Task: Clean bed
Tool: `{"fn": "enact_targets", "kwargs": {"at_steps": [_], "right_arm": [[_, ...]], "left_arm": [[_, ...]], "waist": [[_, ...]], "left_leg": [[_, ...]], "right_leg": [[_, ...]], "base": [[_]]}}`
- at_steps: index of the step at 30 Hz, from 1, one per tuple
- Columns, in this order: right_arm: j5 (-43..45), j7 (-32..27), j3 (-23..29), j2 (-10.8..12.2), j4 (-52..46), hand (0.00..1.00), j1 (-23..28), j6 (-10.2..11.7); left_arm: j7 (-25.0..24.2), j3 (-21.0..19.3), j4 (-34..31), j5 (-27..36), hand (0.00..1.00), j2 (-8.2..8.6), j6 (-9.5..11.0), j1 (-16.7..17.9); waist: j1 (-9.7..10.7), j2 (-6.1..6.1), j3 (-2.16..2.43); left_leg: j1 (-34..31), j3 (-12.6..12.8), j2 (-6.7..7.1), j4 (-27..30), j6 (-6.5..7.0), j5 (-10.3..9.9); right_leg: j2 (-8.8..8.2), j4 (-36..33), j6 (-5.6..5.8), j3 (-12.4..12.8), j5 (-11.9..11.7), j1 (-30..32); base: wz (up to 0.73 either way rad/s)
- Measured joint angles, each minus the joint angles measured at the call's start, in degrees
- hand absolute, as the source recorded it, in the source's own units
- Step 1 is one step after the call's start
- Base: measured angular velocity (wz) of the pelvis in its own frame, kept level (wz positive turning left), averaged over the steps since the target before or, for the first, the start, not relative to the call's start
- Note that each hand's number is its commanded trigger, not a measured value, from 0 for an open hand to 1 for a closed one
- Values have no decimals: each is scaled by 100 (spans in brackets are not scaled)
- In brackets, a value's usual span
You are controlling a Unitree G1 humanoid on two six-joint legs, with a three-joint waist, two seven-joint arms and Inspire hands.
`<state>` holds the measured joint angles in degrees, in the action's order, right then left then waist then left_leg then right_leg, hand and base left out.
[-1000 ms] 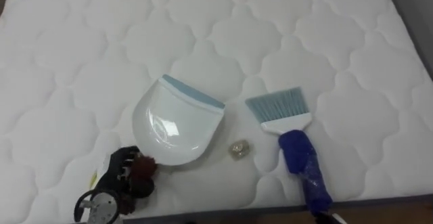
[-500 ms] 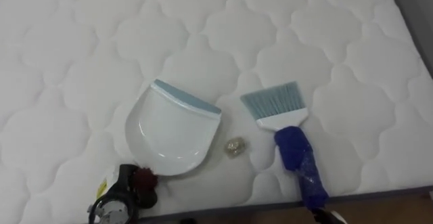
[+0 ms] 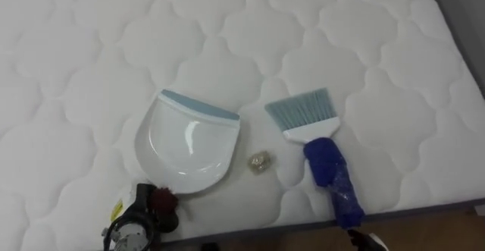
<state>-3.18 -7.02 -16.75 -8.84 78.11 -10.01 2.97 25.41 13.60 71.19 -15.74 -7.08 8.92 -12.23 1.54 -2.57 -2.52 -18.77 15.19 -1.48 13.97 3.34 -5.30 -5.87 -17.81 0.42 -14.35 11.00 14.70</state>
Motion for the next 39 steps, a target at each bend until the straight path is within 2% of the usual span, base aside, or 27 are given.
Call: {"fn": "enact_targets", "kwargs": {"at_steps": [6, 8, 11, 12, 16, 17, 19, 21, 25, 30, 32, 39], "right_arm": [[-749, -239, 21, -13, -18, 0, -5, 4], [-1111, -285, 205, -19, -13, 0, 3, 29], [-1695, -467, 591, -136, -90, 0, 40, 128], [-1947, -562, 804, -196, -241, 0, 26, 141], [-2626, -980, 1322, -311, -464, 0, 55, 346], [-2708, -1031, 1395, -328, -497, 0, 58, 365], [-3107, -1238, 1669, -414, -747, 0, 194, 414], [-3286, -1409, 1821, -482, -997, 0, 237, 430], [-3516, -1723, 1930, -539, -1217, 0, 168, 582], [-3455, -2070, 2056, -557, -1226, 0, -31, 608], [-3439, -2196, 2056, -558, -1292, 0, -76, 688], [-2611, -2847, 2019, -568, -1797, 0, -242, 921]], "left_arm": [[218, -46, -24, -134, 100, -34, 25, -90], [312, -79, -38, -314, 100, -78, 33, -111], [529, -109, -91, -528, 100, -167, 51, -117], [669, -114, -111, -582, 100, -224, 54, -113], [1357, -101, -372, -756, 100, -532, 79, 30], [1456, -110, -405, -773, 100, -558, 85, 60], [1728, -167, -433, -888, 100, -576, 101, 117], [1883, -209, -433, -903, 100, -600, 106, 124], [2037, -207, -436, -1088, 100, -733, 145, 132], [2061, -209, -437, -1146, 100, -773, 198, 137], [2061, -209, -464, -1231, 100, -801, 218, 134], [2061, -99, -464, -1436, 100, -804, 273, 129]], "waist": [[-21, 24, 20], [-21, 50, 26], [33, 193, 58], [25, 244, 65], [114, 293, 69], [132, 308, 67], [117, 394, 113], [116, 426, 114], [122, 429, 112], [101, 444, 102], [115, 444, 101], [104, 439, 99]], "left_leg": [[-227, 15, -70, 269, 48, -58], [-320, -20, -109, 399, 48, -95], [-523, -56, -153, 599, 61, -156], [-577, -40, -157, 636, 66, -159], [-659, -14, -106, 775, 85, -181], [-660, -14, -97, 783, 86, -181], [-658, 3, -100, 824, 90, -183], [-654, 37, -92, 858, 103, -191], [-653, 82, -110, 904, 107, -193], [-709, 179, -132, 950, 125, -207], [-781, 184, -128, 980, 129, -209], [-996, 290, -110, 995, 152, -222]], "right_leg": [[11, -105, -18, -5, 5, 142], [31, -103, -25, -16, 1, 184], [65, -232, -28, -7, 1, 320], [43, -312, -29, -3, 11, 397], [-103, -752, -57, 22, 234, 641], [-116, -796, -55, 22, 251, 653], [-171, -834, -56, 25, 281, 643], [-205, -949, -55, 33, 309, 683], [-205, -1047, -64, 124, 327, 740], [-212, -1122, -55, 171, 380, 858], [-211, -1179, -57, 180, 380, 945], [-225, -1295, -54, 294, 379, 1247]], "base": [[0], [2], [1], [-8], [3], [9], [3], [-5], [-7], [-8], [-3], [-4]]}}
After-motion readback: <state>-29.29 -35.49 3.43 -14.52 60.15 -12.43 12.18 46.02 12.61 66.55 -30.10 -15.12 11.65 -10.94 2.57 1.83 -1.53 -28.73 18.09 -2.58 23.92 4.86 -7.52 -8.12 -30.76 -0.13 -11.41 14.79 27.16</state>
